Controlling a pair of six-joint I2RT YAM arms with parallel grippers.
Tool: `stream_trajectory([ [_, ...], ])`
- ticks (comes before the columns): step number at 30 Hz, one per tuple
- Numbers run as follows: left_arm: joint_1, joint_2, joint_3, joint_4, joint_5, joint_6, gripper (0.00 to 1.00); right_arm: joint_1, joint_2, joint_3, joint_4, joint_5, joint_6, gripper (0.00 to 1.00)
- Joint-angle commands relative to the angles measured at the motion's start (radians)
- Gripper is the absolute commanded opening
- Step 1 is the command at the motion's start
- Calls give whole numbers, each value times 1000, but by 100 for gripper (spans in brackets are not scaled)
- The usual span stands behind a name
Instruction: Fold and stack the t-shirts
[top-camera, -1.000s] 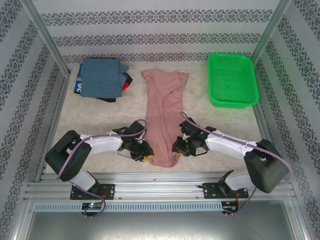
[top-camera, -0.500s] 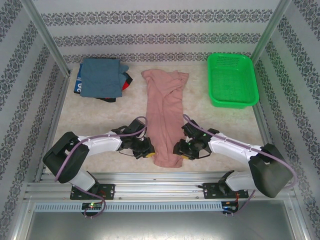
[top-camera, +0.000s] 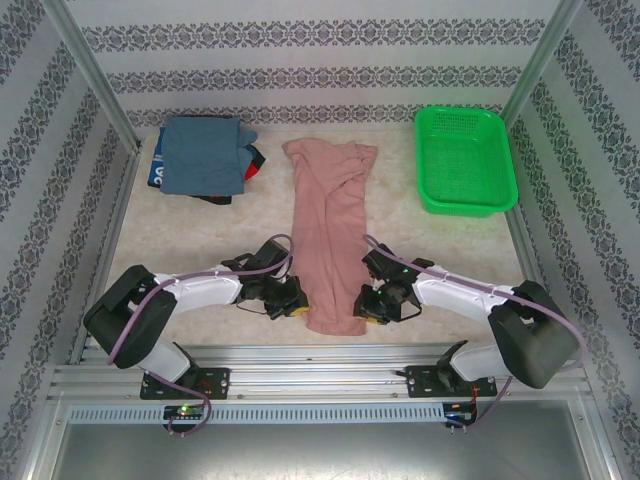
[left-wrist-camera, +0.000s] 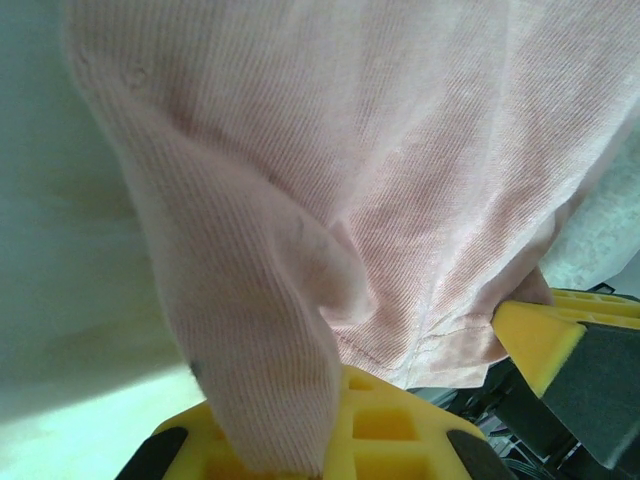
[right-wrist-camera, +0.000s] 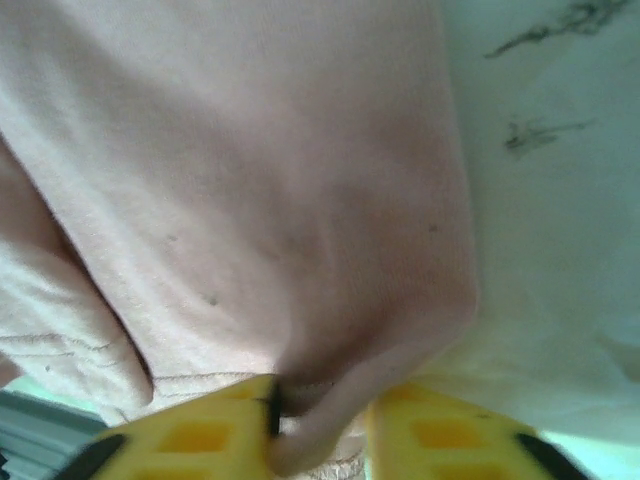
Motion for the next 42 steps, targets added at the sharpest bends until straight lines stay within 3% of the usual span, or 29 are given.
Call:
stream_trajectory([
  [1, -7, -32, -11, 20, -19, 9, 0, 7, -12, -24, -33, 29, 3, 12],
  [3, -6, -37, -6, 17, -18, 11, 0, 1, -40, -36, -33, 31, 10, 0],
  [8, -1, -91, 46, -34, -37, 27, 0, -22, -177, -21, -81, 57, 31, 0],
  [14, 47, -138, 117, -101, -40, 53, 0, -141, -266, 5, -99, 14, 15, 0],
  [26, 246, -130, 207, -155, 18, 138, 0, -300, 27, 315, -83, -85, -165, 0],
  [42, 379, 145, 475, -122, 109, 218, 0, -399, 392, 712, -156, -147, -293, 0],
])
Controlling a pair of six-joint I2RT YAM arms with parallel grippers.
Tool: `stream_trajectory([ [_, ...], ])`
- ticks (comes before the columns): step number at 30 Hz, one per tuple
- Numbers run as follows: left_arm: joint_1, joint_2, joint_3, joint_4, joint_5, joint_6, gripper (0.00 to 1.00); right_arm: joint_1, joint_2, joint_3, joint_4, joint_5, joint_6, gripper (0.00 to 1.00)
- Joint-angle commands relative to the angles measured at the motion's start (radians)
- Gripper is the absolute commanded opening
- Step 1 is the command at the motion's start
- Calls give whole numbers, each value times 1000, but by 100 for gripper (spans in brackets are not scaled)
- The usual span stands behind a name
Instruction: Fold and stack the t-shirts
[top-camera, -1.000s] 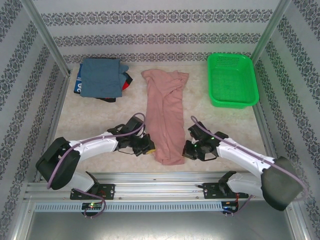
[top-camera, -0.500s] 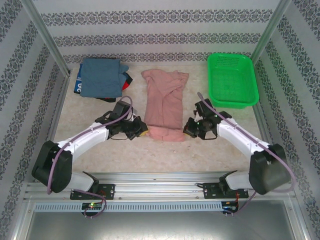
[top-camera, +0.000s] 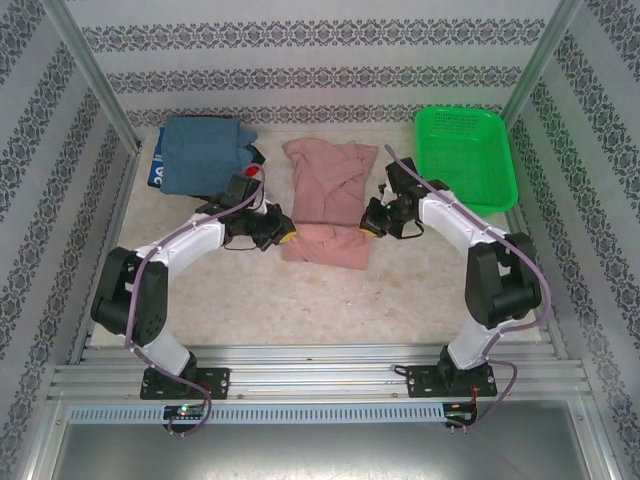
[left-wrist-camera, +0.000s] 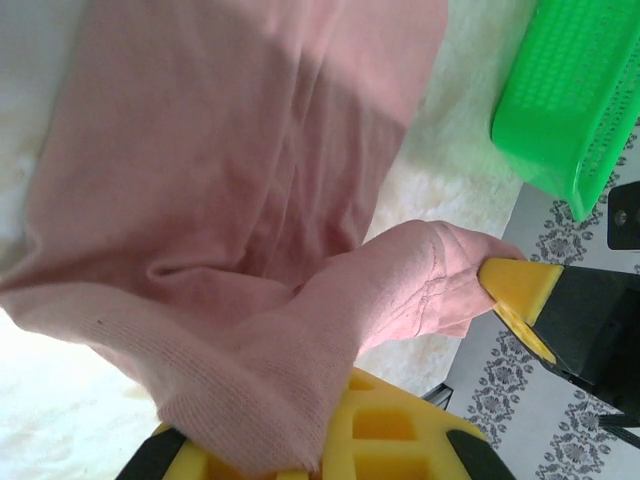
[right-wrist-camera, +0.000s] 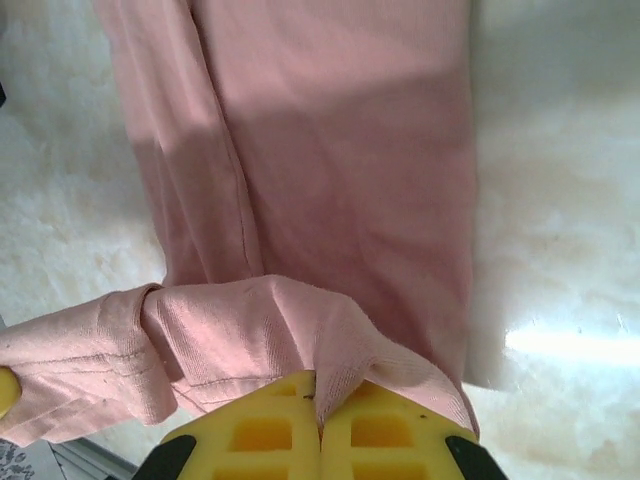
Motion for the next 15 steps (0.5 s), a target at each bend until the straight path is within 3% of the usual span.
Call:
stream_trajectory([
  [1, 37, 38, 65, 10, 44, 49, 0, -18, 37, 74, -42, -22, -43, 0],
  [15, 77, 246, 269, 4, 106, 94, 0, -63, 223, 292, -109, -25, -89, 0],
])
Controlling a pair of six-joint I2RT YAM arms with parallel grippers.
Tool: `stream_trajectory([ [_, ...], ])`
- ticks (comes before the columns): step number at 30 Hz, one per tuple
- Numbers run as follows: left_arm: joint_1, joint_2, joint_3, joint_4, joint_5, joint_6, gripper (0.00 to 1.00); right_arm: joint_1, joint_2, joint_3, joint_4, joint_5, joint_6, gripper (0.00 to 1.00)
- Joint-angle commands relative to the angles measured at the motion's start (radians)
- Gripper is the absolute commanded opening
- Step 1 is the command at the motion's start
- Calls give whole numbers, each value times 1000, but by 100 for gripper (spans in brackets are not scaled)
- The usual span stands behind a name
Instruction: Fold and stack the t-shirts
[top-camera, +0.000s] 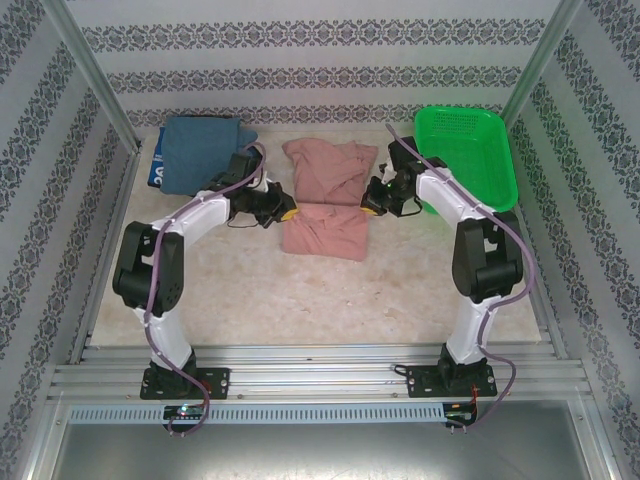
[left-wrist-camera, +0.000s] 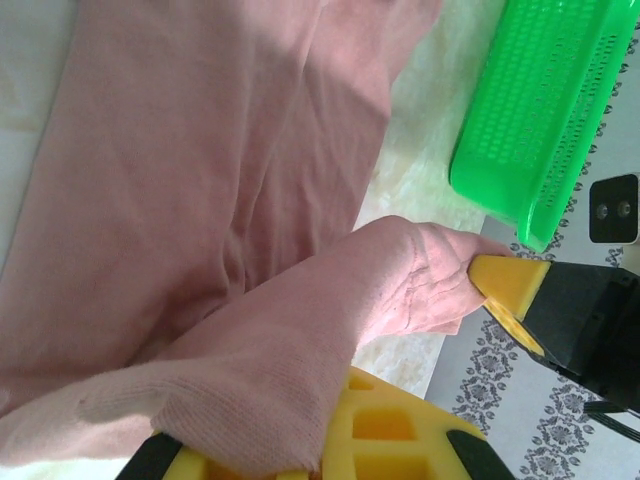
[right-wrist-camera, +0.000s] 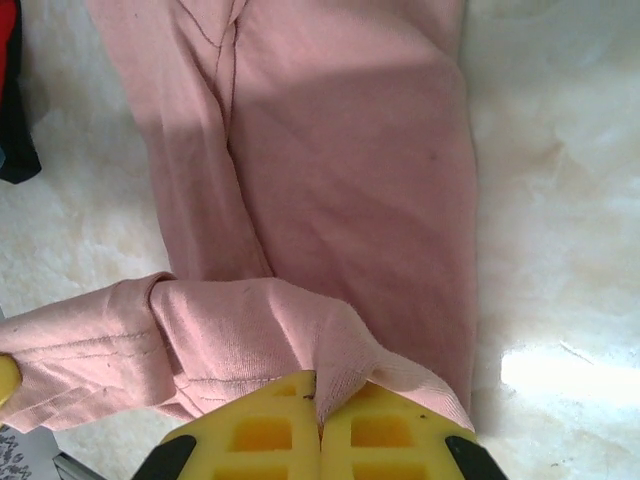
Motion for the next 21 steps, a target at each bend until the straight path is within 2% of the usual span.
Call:
stream_trajectory([
  [1, 15, 47, 53, 3, 24, 38, 0, -11, 43, 46, -38, -11, -27, 0],
  [16, 41, 243, 209, -26, 3, 91, 1, -35, 197, 173, -20, -25, -29, 0],
  [18, 45, 271, 237, 13, 8, 75, 12, -39, 229, 197, -4, -35, -16, 4],
  [20, 51, 308, 281, 68, 30, 36, 31, -48, 269, 231, 35, -74, 16, 16],
  [21, 54, 324, 306, 75, 33, 19, 36, -52, 284, 246, 61, -96, 35, 20],
])
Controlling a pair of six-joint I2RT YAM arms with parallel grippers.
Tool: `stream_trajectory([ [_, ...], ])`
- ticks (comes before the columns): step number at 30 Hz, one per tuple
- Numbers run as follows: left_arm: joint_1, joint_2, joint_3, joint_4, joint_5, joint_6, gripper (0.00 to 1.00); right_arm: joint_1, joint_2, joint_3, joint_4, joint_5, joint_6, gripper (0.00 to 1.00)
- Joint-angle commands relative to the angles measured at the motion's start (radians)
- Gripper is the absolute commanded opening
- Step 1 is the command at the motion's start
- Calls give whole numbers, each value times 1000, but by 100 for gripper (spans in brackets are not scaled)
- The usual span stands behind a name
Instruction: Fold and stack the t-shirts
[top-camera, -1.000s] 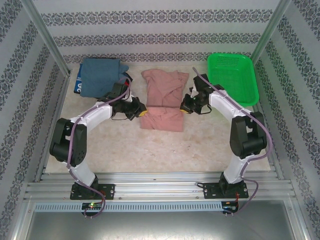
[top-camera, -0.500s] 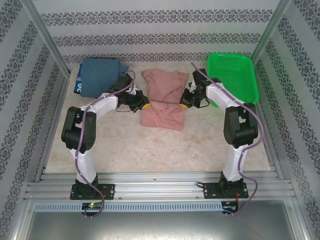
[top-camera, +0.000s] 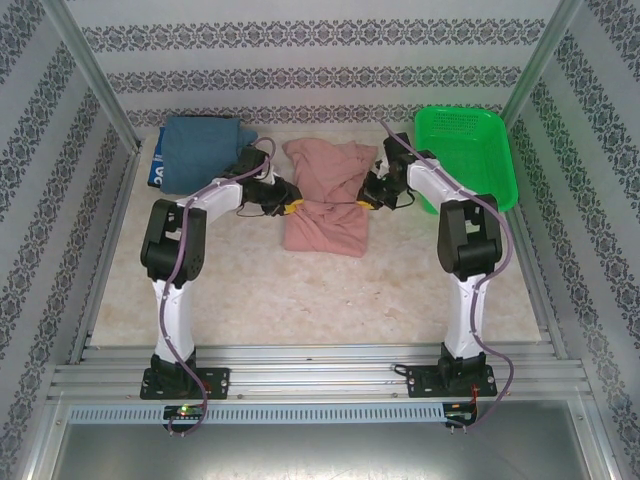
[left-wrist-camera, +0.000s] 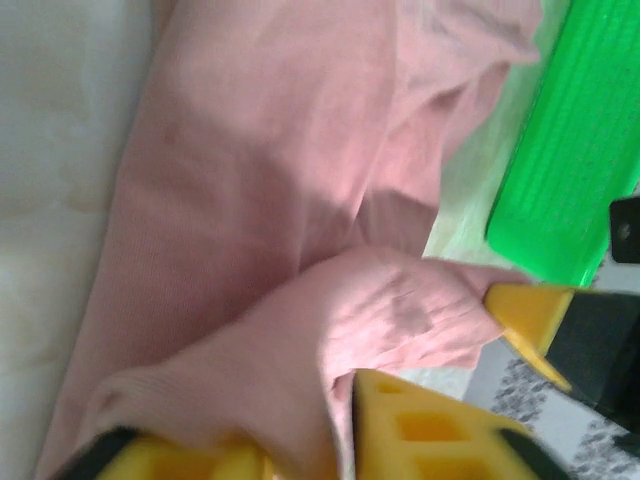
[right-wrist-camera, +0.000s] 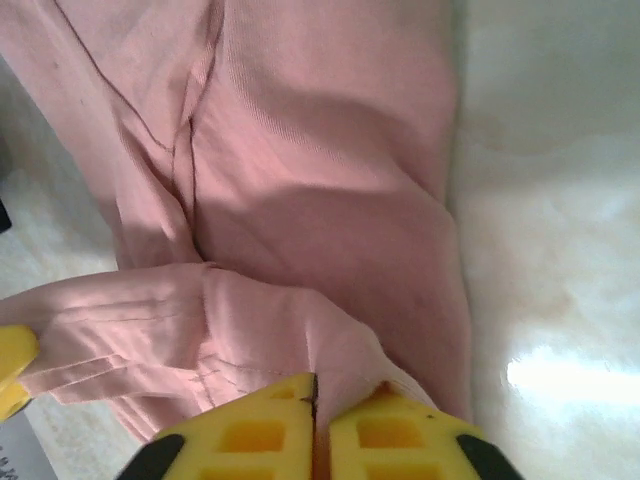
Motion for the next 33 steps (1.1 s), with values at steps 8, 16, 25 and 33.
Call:
stream_trajectory([
  [8, 39, -46, 232, 80, 0, -73, 80, -80, -52, 88, 236, -156, 134, 48],
  [16, 51, -335, -12, -113, -83, 93, 97, -67, -429, -301, 213, -137, 46, 53],
  [25, -23, -567, -549, -66, -87, 80, 85, 86, -690, -835, 414, -36, 206, 53],
  [33, -93, -471, -633, 136, -72, -34, 62, 134, -584, -900, 533, -22, 229, 51],
])
